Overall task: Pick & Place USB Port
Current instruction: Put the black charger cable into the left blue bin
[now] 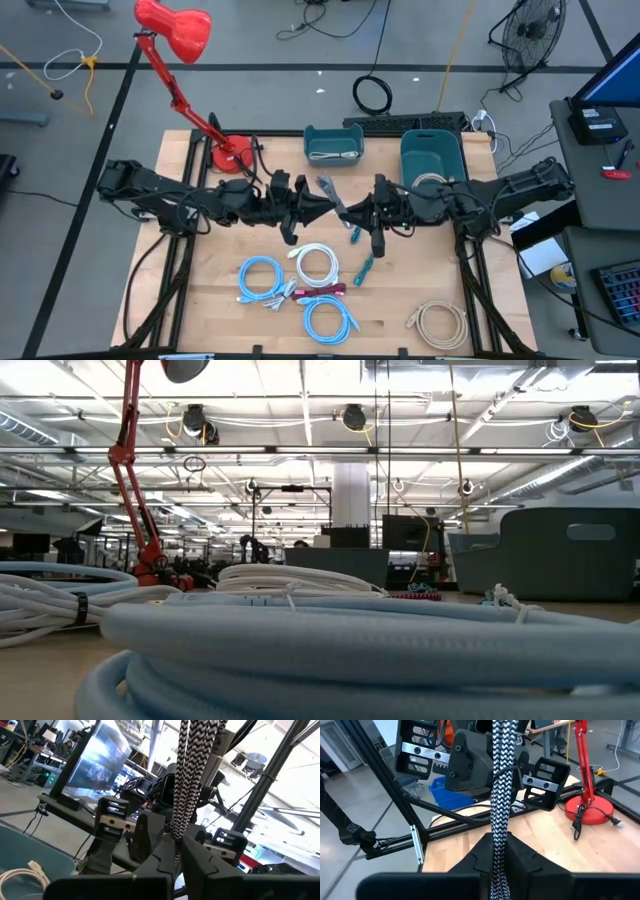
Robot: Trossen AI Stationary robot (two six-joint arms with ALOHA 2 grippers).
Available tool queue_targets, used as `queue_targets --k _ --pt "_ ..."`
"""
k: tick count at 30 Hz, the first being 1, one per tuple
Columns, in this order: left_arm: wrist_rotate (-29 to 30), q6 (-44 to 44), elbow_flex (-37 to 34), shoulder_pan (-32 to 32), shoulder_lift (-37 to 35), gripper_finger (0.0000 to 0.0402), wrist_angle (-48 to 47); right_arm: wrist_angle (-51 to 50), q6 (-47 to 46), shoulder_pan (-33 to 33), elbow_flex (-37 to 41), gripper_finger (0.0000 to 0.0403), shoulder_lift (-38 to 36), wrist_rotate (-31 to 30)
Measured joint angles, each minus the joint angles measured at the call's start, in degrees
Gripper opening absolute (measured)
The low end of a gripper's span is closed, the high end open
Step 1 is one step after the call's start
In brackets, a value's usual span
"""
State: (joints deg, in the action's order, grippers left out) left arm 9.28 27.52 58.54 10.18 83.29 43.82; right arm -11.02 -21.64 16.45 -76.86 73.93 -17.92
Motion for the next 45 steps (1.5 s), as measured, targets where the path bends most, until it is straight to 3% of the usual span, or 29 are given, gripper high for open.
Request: queue_targets --k 8,12,18,22,26,30,35,40,45 --pt "-0.52 0.51 1.63 -3.61 -1.93 0.0003 -4.77 3.53 -1.44 0.92 0.04 0.0086 -1.94 2.18" --pt "-3.46 -1.01 7.92 -6.94 -3.37 0.0002 -17.91 3.43 -3.73 1.58 0.04 0.0127 -3.38 3.13" --pt "-2.83 -8.57 22.64 -13.38 -2.74 0.0001 -47.52 -1.37 -6.54 1.78 0.02 0.017 -6.58 8.15" --pt "-7.47 -13.25 28.96 -19.96 -1.99 0.0001 -62.67 -10.14 -8.45 1.66 0.02 0.0174 -8.2 7.35" --pt "-15.65 -16.38 29.68 -27.84 -0.55 0.0 -68.95 -19.67 -11.72 1.7 0.02 0.0167 -8.59 6.13" --pt "-22.93 -19.75 29.89 -34.87 2.9 0.0 -70.08 -28.32 -17.73 1.68 0.02 0.0161 -8.52 4.87" --pt "-28.02 -26.43 30.0 -38.81 9.97 0.0 -70.77 -35.06 -24.38 1.68 0.04 0.0156 -8.26 -1.38" --pt "-27.65 -35.25 36.43 -38.7 18.91 0.0 -75.34 -34.52 -26.64 1.66 1.48 0.0155 -8.31 -7.63" --pt "-24.71 -45.5 49.35 -37.25 27.24 0.0 -84.44 -29.58 -28.67 1.13 5.56 0.0155 -8.35 -7.97"
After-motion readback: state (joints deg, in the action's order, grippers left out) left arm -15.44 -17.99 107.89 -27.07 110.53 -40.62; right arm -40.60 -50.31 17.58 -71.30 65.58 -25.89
